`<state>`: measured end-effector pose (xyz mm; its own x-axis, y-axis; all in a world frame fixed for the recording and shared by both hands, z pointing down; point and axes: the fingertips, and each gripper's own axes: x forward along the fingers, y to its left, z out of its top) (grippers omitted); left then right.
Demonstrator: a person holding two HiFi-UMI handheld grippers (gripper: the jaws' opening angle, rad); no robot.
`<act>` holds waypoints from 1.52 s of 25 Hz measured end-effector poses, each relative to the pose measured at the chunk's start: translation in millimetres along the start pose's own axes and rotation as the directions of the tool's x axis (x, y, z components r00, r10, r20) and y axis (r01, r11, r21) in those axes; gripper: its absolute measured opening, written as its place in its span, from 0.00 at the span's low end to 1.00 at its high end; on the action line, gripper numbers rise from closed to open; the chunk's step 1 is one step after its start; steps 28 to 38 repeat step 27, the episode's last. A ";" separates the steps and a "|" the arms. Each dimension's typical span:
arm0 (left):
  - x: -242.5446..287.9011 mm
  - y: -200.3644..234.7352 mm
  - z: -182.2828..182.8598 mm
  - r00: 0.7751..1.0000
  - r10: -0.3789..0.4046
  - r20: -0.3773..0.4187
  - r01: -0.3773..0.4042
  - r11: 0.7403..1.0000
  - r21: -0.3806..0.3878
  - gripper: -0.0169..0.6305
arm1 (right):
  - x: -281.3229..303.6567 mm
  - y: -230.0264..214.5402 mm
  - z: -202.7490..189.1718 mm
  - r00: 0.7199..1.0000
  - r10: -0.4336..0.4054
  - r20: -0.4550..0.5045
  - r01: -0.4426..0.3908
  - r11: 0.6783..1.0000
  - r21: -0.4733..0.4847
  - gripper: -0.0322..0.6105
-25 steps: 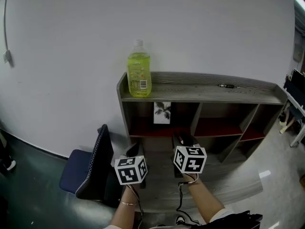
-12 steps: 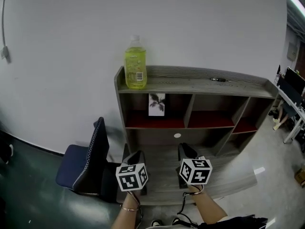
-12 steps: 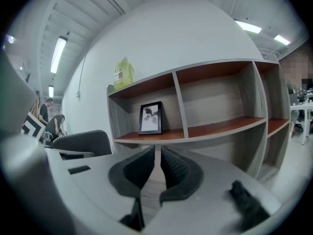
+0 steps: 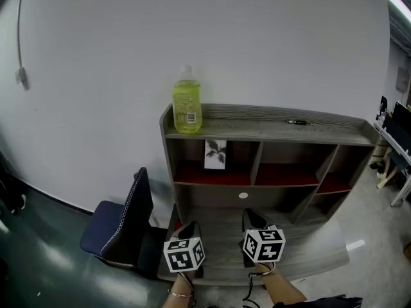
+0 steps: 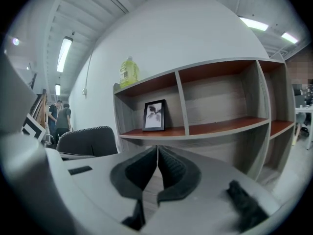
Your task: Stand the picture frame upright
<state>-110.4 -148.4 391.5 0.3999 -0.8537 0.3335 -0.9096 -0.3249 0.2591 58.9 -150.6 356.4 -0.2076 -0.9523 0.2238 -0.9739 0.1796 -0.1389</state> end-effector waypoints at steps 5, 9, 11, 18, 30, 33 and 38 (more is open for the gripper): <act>-1.1 -2.6 -3.6 1.000 0.020 -0.001 -0.020 1.000 -0.008 0.04 | -0.2 2.9 -8.0 0.999 0.018 -0.035 -0.019 1.000 -0.007 0.10; 0.2 -7.1 -2.2 1.000 0.027 0.007 -0.027 1.000 0.001 0.04 | 0.5 2.4 -11.2 0.998 0.038 -0.047 -0.038 0.999 0.000 0.10; 0.7 -9.5 -2.4 1.000 0.030 0.009 -0.030 1.000 0.004 0.04 | -0.5 0.0 -12.3 0.998 0.039 -0.051 -0.039 0.999 -0.005 0.10; 3.1 -14.4 -6.9 0.999 0.040 0.000 -0.040 0.999 0.002 0.04 | -3.7 -8.8 -14.4 0.998 0.042 -0.057 -0.042 0.999 -0.005 0.10; 10.9 -13.9 -6.6 0.999 0.047 0.001 -0.047 0.999 0.001 0.04 | -0.5 -14.5 -17.3 0.997 0.043 -0.063 -0.043 0.999 -0.011 0.10; 10.9 -13.9 -6.6 0.999 0.047 0.001 -0.047 0.999 0.001 0.04 | -0.5 -14.5 -17.3 0.997 0.043 -0.063 -0.043 0.999 -0.011 0.10; 10.9 -13.9 -6.6 0.999 0.047 0.001 -0.047 0.999 0.001 0.04 | -0.5 -14.5 -17.3 0.997 0.043 -0.063 -0.043 0.999 -0.011 0.10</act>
